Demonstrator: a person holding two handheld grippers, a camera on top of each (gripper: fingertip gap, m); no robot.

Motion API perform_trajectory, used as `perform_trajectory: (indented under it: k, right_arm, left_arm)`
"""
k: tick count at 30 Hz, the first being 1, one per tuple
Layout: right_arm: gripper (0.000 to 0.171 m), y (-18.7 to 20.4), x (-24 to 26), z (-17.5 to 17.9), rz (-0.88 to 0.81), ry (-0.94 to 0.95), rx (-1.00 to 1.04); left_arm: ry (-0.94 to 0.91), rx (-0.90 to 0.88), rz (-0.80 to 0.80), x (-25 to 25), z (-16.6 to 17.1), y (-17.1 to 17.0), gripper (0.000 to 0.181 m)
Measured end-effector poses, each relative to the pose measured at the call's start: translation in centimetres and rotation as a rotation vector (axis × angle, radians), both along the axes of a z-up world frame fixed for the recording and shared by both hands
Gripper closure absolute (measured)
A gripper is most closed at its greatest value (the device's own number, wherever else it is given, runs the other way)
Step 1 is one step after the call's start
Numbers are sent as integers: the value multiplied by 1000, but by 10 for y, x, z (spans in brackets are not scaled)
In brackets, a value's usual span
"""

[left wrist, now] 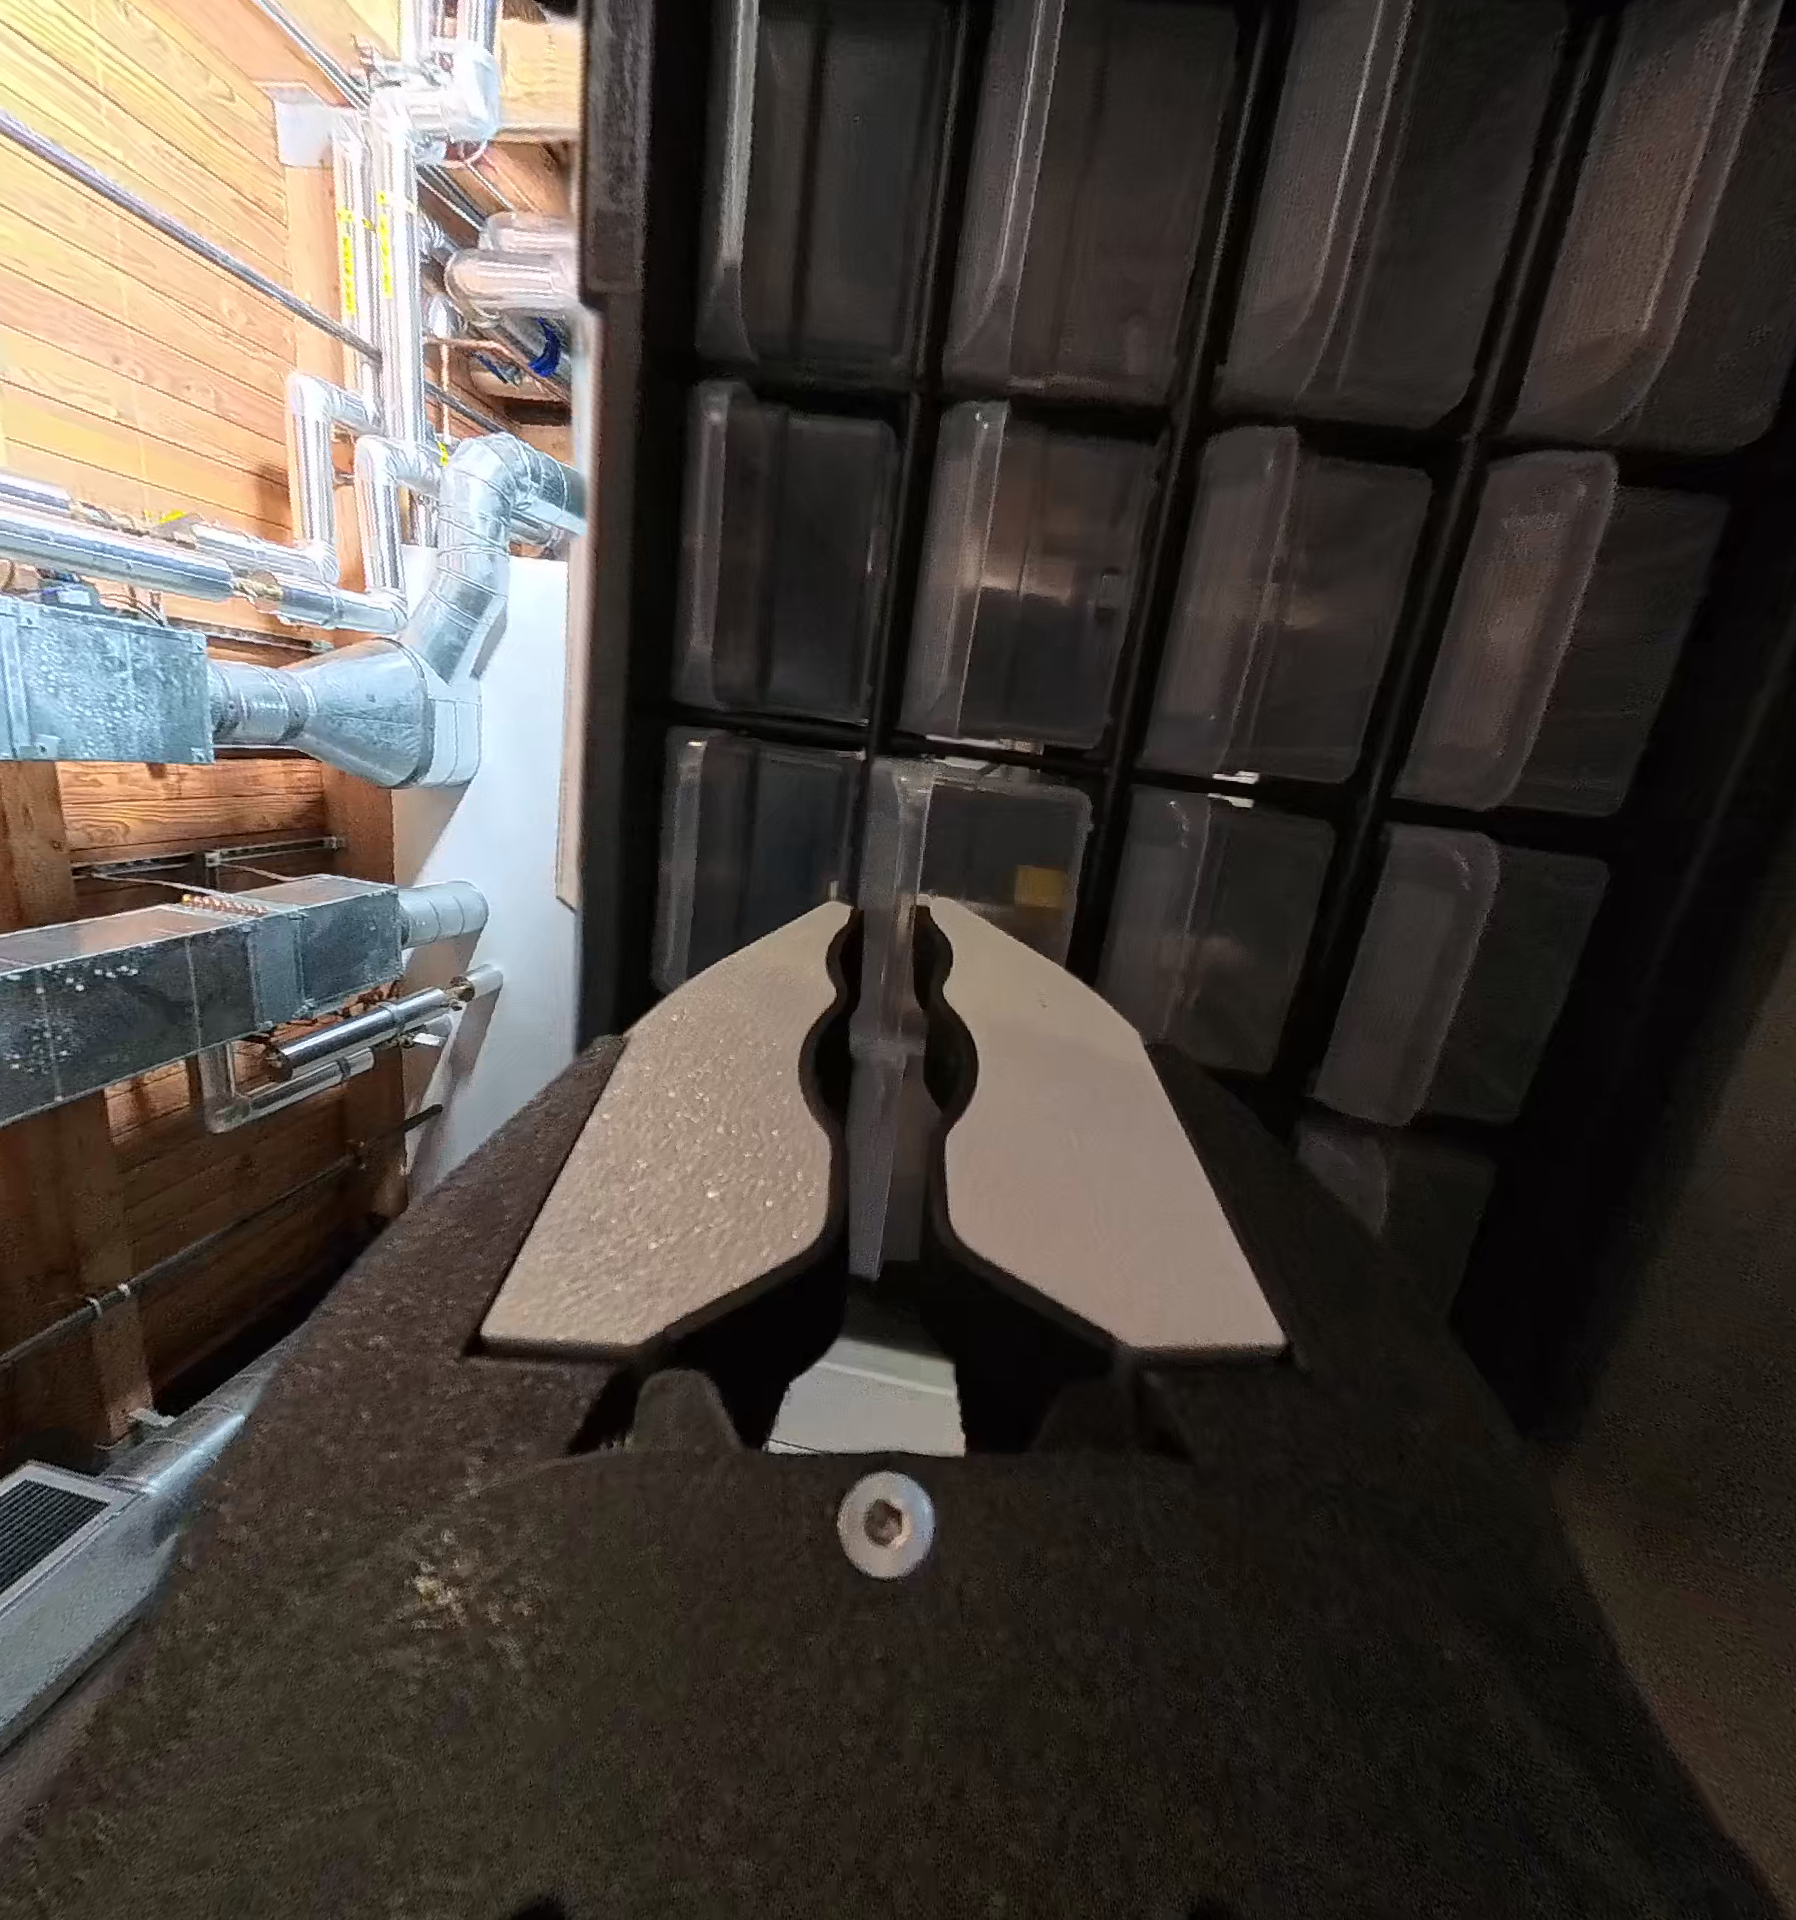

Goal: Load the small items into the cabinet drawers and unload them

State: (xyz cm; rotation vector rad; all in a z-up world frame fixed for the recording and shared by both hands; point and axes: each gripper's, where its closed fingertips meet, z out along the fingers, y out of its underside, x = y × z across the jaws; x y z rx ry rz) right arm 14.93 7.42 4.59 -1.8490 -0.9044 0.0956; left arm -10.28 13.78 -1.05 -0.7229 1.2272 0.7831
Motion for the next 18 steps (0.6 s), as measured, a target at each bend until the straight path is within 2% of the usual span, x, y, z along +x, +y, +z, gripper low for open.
perform_trajectory:
  k: [5, 12, 18]
  right_arm:
    - [123, -14, -58, 6, 171, -45, -22]
    - [127, -16, -189, 11, 407, -88, -106]
    - [132, 11, -252, -15, 509, -375, -332]
  left_arm:
    - [-3, 13, -11, -9, 0, -31, 173]
    - [-5, 38, -33, -18, 0, -58, 173]
    - [-11, 34, -57, -20, -3, -70, 173]
